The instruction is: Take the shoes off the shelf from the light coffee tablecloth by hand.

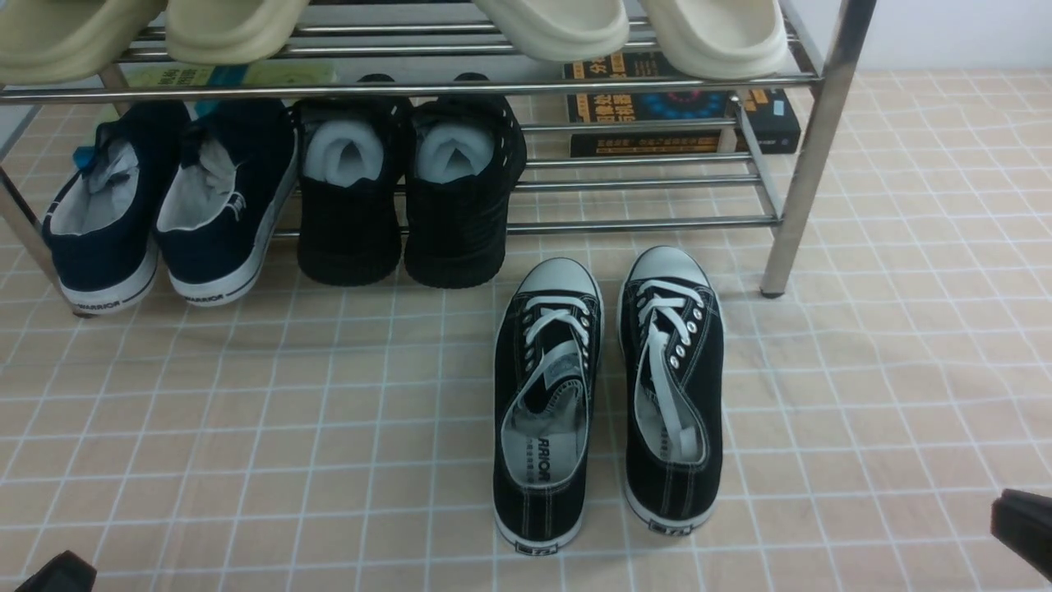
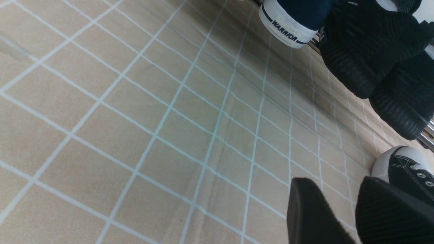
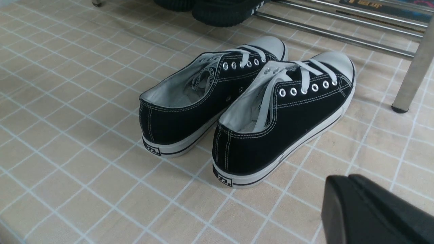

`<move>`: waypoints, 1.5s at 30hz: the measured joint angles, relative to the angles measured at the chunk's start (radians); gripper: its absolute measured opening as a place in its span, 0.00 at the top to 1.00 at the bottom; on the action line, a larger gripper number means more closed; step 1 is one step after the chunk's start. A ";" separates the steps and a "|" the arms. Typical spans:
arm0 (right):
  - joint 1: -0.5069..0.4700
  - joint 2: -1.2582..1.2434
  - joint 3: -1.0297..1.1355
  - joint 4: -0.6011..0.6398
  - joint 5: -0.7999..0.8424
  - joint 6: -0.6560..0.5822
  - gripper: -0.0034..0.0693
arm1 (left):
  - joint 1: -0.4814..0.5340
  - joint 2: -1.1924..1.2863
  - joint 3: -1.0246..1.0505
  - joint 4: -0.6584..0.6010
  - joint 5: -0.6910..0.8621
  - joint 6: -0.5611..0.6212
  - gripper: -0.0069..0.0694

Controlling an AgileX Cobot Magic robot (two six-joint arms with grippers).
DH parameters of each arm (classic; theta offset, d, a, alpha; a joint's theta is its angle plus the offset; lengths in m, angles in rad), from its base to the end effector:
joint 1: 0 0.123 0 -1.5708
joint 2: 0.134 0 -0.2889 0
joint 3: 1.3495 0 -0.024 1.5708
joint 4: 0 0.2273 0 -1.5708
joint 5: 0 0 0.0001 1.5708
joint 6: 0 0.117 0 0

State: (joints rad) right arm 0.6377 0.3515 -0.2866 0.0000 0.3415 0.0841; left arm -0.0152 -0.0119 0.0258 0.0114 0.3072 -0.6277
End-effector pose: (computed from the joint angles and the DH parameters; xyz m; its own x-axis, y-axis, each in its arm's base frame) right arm 0.0661 0.0490 0.2501 -0.3012 -0.1186 -0.9462 -0.5721 0.8163 0.0798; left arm 0.0520 -0.0004 0.1716 -0.1958 -0.5755 -0.7940 -0.1243 0.8177 -0.5621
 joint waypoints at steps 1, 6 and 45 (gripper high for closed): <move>0.000 0.000 0.001 0.000 0.003 0.000 0.96 | 0.000 0.000 0.000 0.012 0.000 0.000 0.59; 0.000 -0.001 0.001 0.000 0.011 0.000 0.96 | 0.000 0.000 0.000 0.136 0.000 0.000 0.59; -0.603 -0.362 0.301 -0.027 0.045 0.003 0.91 | 0.000 0.000 0.000 0.455 0.001 0.000 0.59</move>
State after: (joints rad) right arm 0.0349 -0.0100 0.0143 -0.0265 0.3867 0.0874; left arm -0.0152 -0.0119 0.0258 0.4660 0.3080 -0.6277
